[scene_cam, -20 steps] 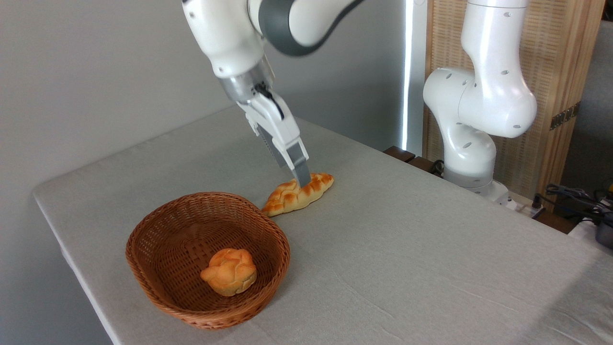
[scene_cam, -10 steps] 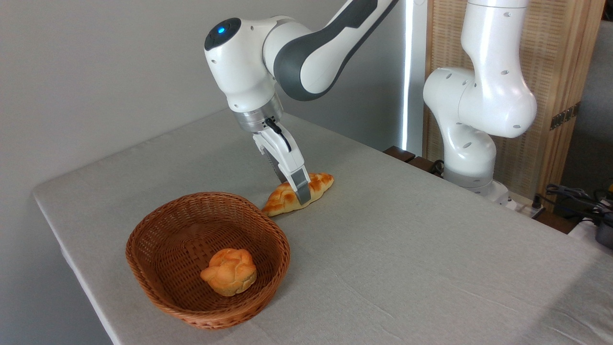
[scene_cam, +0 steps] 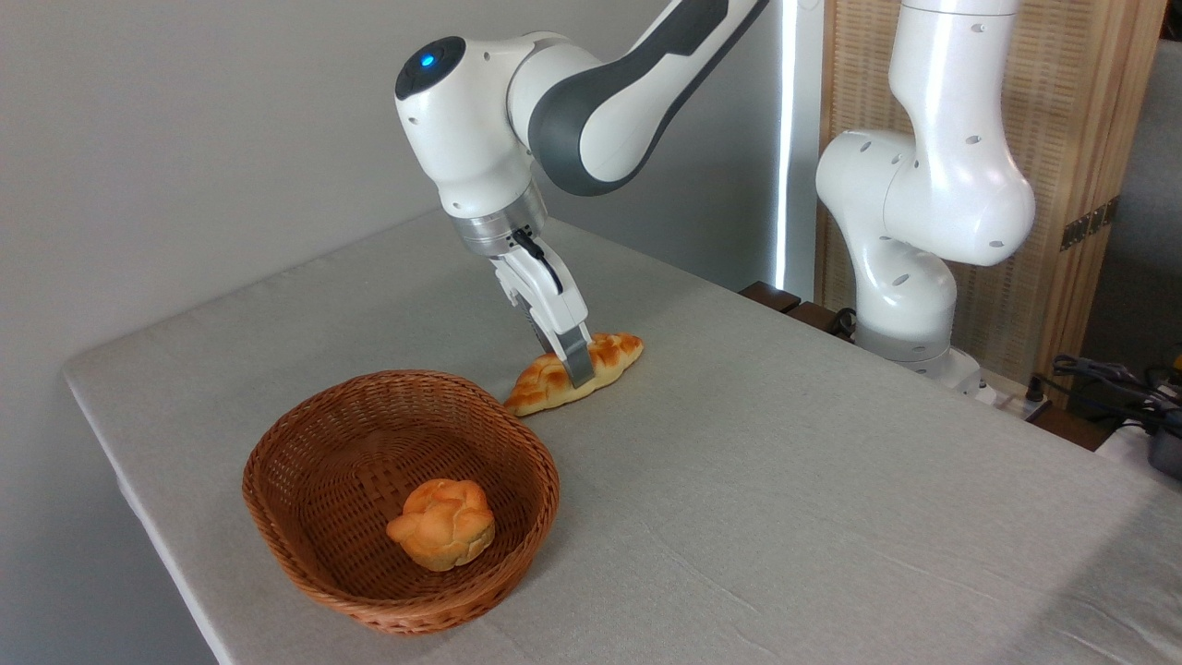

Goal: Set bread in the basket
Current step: 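Close the gripper around the middle of the elongated pastry, then lift the pastry and carry it over the wicker basket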

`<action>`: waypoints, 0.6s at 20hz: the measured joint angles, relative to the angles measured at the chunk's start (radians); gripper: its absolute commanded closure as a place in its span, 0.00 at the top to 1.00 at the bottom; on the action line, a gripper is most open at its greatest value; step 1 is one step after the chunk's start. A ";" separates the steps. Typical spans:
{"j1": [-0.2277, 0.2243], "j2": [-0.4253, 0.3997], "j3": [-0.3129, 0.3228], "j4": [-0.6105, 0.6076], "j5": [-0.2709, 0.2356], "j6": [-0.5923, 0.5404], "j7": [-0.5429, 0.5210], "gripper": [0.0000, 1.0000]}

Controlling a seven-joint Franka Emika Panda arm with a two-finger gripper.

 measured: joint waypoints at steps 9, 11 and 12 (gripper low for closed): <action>-0.001 -0.003 0.004 0.099 -0.001 -0.094 0.002 0.32; -0.001 -0.004 0.025 0.189 -0.001 -0.159 0.015 0.32; 0.000 -0.003 0.042 0.229 -0.001 -0.173 0.031 0.33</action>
